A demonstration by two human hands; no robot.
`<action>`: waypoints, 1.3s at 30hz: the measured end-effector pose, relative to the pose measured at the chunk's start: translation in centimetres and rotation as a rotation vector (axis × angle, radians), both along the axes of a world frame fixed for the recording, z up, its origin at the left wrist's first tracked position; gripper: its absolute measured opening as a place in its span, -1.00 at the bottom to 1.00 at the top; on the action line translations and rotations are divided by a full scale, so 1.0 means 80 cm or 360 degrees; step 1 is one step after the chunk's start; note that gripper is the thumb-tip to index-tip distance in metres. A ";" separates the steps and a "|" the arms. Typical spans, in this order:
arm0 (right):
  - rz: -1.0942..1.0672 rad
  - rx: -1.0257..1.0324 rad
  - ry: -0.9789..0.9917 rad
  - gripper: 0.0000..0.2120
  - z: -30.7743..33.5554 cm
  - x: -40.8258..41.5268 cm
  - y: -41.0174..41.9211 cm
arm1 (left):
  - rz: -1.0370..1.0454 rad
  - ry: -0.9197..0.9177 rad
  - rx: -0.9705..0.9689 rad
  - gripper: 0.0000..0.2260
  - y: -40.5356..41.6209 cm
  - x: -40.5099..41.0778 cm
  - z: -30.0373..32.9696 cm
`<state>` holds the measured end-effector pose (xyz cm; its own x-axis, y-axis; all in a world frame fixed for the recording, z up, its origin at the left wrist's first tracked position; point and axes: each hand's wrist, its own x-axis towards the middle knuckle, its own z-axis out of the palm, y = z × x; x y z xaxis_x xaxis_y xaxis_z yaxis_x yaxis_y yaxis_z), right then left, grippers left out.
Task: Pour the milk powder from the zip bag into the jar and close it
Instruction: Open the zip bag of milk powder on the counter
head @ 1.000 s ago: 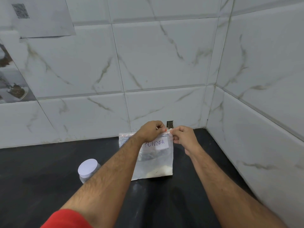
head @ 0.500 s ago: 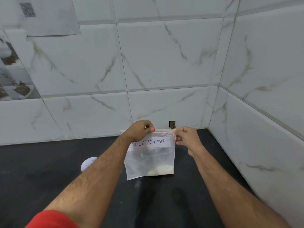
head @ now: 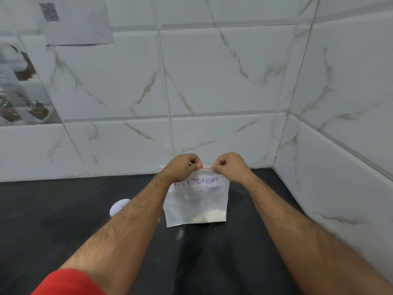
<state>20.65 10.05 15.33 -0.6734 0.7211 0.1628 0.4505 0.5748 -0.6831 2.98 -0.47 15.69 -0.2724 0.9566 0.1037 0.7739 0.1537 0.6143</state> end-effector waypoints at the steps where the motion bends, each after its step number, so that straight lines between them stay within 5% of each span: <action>1: 0.0015 -0.0003 0.0002 -0.81 0.002 0.000 0.001 | 0.0015 0.0013 -0.0022 -0.88 -0.003 -0.004 0.001; 17: -0.0015 -0.0137 0.0119 -0.79 0.000 0.026 0.016 | 0.0199 0.0071 -0.0147 -0.85 -0.046 -0.077 -0.004; 29: -0.0014 -0.0045 0.0173 -0.79 0.007 0.019 0.004 | 0.0571 -0.0136 0.0234 -0.94 -0.062 -0.068 -0.021; 34: -0.0072 -0.0078 0.0326 -0.77 -0.006 0.023 -0.005 | 0.1102 -0.0393 0.0533 -0.78 -0.060 -0.020 -0.038; 39: -0.0084 -0.0060 0.0385 -0.76 -0.026 0.028 -0.019 | 0.0969 -0.0890 0.0451 -0.53 -0.038 0.028 -0.048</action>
